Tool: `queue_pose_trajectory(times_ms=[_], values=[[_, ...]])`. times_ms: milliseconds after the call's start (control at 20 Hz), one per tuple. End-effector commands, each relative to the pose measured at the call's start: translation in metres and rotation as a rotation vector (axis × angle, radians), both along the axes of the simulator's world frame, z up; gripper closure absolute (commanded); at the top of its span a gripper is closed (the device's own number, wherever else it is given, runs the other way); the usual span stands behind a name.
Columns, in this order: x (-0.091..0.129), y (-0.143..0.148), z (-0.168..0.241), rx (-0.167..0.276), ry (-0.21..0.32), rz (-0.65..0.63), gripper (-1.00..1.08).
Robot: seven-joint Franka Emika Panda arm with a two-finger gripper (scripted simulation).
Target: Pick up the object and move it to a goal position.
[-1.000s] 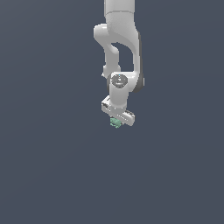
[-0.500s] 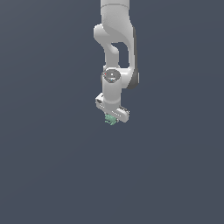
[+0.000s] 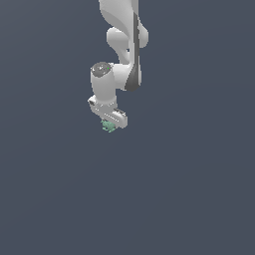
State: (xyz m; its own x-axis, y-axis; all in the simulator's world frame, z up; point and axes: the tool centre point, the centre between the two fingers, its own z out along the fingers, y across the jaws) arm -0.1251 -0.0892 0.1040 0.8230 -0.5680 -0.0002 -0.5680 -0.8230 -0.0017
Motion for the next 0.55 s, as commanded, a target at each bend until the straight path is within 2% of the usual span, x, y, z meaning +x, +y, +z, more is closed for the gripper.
queue_pose_trajectory(times_ms=[0, 250, 500], values=[[-0.007, -0.020, 0.011, 0.000, 0.000, 0.001, 1.08], [-0.015, -0.048, 0.025, 0.000, 0.001, 0.001, 1.08], [-0.017, -0.058, 0.030, -0.001, 0.001, 0.001, 1.08]])
